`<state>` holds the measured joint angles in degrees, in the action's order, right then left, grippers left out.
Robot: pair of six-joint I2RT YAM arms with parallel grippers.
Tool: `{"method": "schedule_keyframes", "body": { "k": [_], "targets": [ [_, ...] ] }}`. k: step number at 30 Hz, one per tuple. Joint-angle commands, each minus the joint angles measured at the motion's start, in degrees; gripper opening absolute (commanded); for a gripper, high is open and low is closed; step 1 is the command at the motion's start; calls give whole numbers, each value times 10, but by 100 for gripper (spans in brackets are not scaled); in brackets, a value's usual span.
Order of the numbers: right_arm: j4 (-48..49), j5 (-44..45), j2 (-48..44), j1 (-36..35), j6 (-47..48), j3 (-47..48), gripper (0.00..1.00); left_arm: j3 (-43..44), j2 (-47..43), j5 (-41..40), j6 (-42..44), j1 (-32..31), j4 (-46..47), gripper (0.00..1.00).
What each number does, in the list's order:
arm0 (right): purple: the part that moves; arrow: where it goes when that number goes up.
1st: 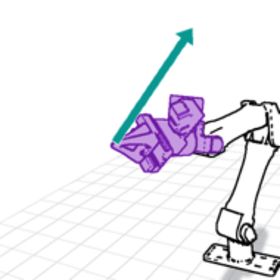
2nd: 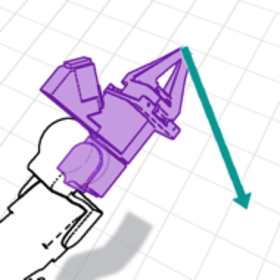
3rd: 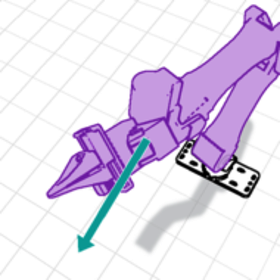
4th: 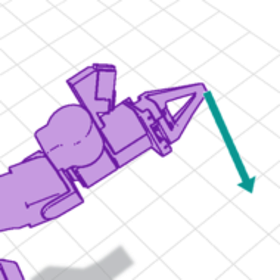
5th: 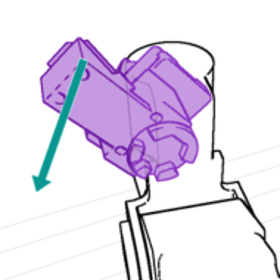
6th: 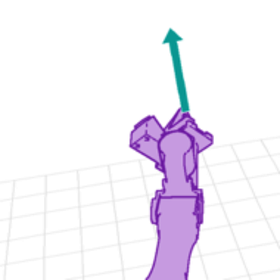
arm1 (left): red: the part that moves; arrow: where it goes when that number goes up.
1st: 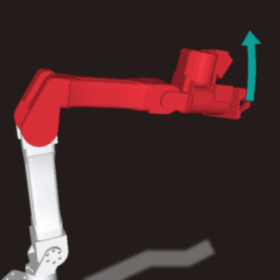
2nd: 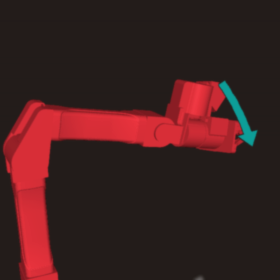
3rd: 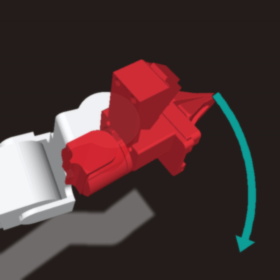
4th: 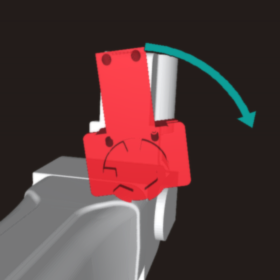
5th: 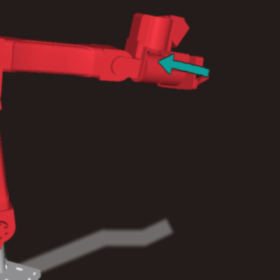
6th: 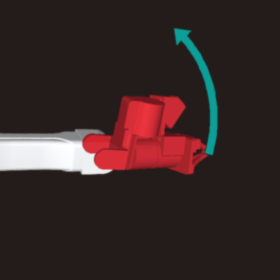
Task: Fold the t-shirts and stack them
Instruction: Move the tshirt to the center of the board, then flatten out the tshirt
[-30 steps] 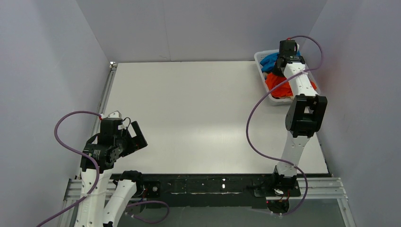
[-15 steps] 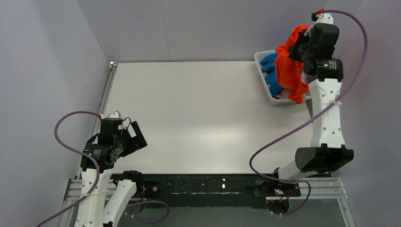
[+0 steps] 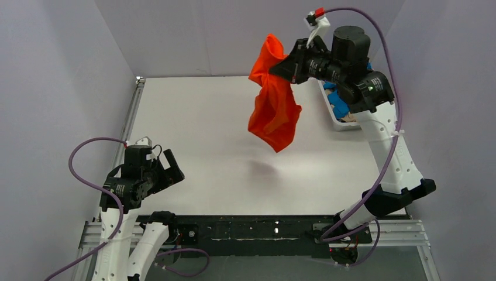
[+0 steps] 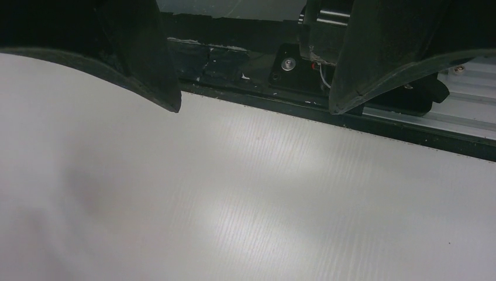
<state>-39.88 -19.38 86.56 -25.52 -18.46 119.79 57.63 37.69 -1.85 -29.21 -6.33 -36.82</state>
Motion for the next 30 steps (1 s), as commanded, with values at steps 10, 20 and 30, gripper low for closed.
{"method": "schedule_keyframes", "body": {
  "k": [10, 20, 30],
  "targets": [
    [66, 295, -111, -1, -230, -430, 35, -17, 4, 50, -50, 2, -38, 100],
    [-60, 443, -186, 95, -207, -580, 76, -93, 189, 220, -128, -50, 111, 99],
    [-25, 401, -269, 99, -195, -618, 86, -30, 423, 104, -159, -266, 218, 100]
  ]
}}
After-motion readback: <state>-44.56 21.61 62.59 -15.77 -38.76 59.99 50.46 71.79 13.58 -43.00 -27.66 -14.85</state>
